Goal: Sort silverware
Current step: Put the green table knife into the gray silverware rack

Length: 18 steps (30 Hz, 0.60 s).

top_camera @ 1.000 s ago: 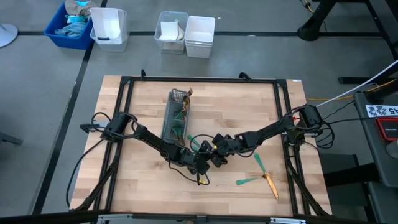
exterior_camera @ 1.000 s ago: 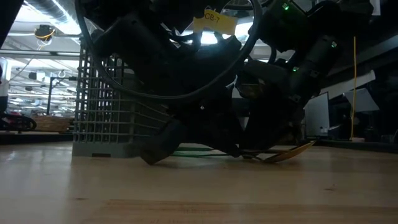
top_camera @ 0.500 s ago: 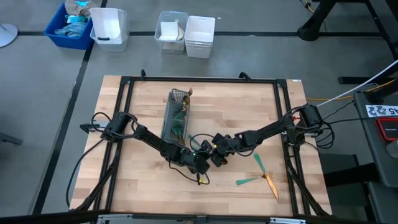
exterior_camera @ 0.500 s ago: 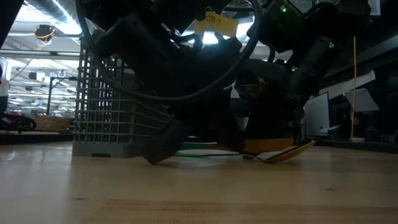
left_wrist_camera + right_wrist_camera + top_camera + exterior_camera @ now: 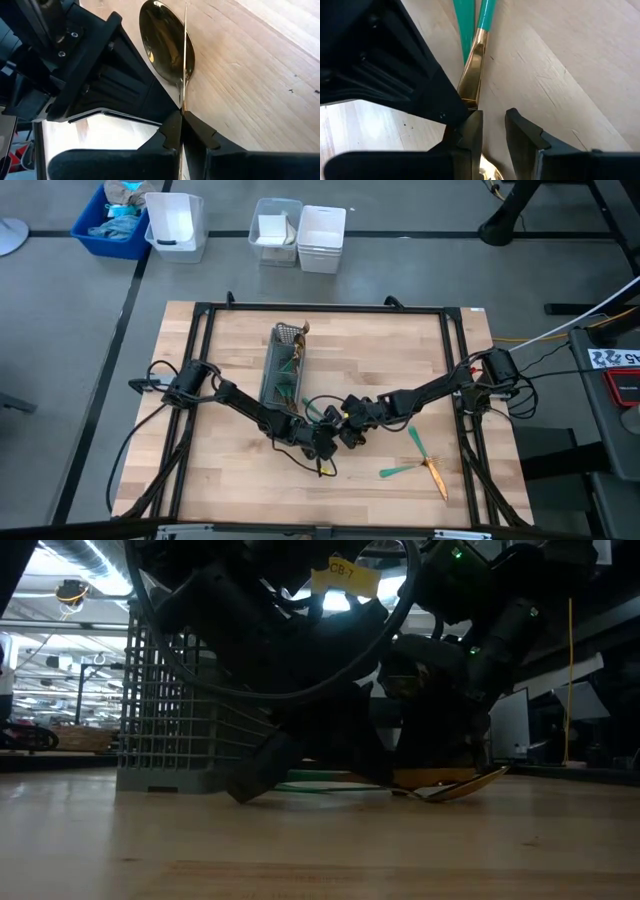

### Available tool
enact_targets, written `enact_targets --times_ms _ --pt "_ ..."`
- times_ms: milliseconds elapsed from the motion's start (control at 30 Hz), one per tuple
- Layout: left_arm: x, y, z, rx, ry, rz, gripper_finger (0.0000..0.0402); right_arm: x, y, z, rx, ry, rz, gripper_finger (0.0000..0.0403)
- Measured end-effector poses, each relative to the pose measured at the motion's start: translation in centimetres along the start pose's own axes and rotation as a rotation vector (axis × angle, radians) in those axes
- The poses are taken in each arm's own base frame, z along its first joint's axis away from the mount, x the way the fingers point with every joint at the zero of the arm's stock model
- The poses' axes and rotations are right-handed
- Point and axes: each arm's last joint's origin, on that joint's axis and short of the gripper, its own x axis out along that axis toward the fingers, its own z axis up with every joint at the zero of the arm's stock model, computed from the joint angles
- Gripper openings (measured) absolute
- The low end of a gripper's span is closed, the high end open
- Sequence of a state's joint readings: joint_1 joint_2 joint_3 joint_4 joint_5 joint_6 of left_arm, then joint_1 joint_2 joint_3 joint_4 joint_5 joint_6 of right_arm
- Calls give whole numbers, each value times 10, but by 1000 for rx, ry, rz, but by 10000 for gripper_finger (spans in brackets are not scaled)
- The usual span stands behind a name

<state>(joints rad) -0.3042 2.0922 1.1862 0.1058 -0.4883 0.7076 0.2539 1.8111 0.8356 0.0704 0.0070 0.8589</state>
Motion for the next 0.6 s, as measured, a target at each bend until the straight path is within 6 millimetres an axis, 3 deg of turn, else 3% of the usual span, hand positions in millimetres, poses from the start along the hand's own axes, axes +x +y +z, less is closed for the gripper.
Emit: enact_targets --times_ms 600 --pt "-6 -3 12 -91 -74 23 0 -24 7 4 -6 -13 2 87"
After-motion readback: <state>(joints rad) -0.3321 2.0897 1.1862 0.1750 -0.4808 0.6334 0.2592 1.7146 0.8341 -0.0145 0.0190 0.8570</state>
